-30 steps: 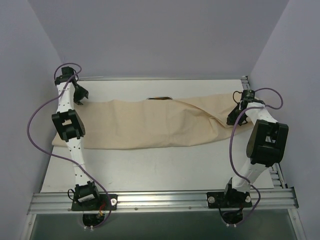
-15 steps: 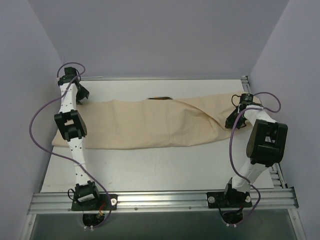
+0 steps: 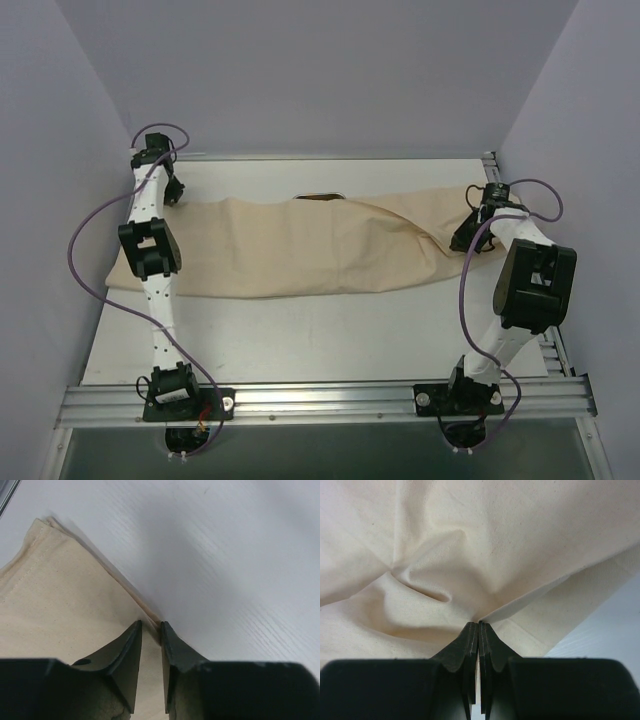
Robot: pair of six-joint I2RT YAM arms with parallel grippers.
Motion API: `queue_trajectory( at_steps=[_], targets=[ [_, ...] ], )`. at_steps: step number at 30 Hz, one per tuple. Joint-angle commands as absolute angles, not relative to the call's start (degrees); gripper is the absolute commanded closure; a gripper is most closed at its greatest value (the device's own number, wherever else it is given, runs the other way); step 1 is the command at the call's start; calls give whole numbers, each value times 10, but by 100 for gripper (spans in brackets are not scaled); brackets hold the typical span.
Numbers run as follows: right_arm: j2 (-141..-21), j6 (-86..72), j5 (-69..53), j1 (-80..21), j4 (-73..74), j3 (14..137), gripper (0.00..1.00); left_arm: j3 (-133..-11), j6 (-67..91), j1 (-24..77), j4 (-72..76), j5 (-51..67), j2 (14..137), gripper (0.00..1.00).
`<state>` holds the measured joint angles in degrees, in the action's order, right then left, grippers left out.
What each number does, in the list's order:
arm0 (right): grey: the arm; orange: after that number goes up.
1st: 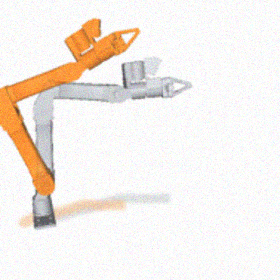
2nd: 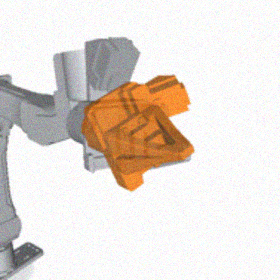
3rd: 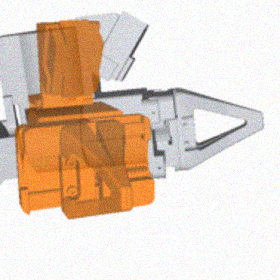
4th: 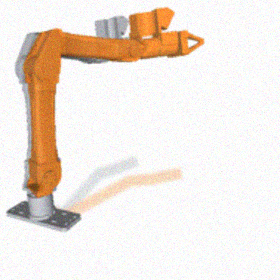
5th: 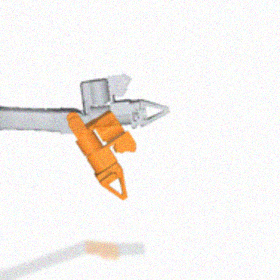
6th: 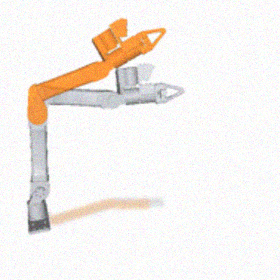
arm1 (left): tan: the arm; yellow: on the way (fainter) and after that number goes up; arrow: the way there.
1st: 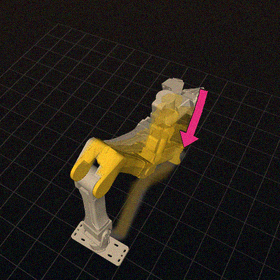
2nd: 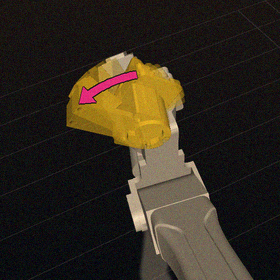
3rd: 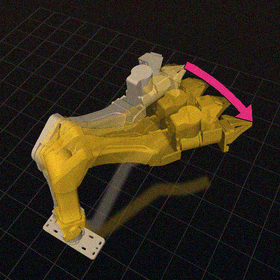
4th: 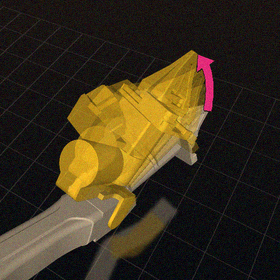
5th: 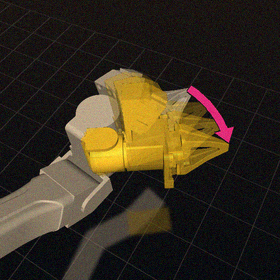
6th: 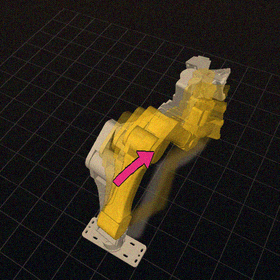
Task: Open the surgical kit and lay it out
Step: Open the surgical kit at the center of the board.
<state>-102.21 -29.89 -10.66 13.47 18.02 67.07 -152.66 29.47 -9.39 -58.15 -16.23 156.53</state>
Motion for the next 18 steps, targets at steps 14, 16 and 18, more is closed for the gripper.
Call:
queue_trajectory(
  at_steps=[14,16,18],
  targets=[
    [-1059,-286,-113,127,206,729,100,-1481,348,-115,-592,-159,1496,97],
    [-1076,-280,-106,114,222,750,100,-1484,354,-115,-602,-156,1487,98],
    [-1086,-279,-93,102,241,786,100,-1488,364,-115,-618,-152,1476,98]
  ],
)
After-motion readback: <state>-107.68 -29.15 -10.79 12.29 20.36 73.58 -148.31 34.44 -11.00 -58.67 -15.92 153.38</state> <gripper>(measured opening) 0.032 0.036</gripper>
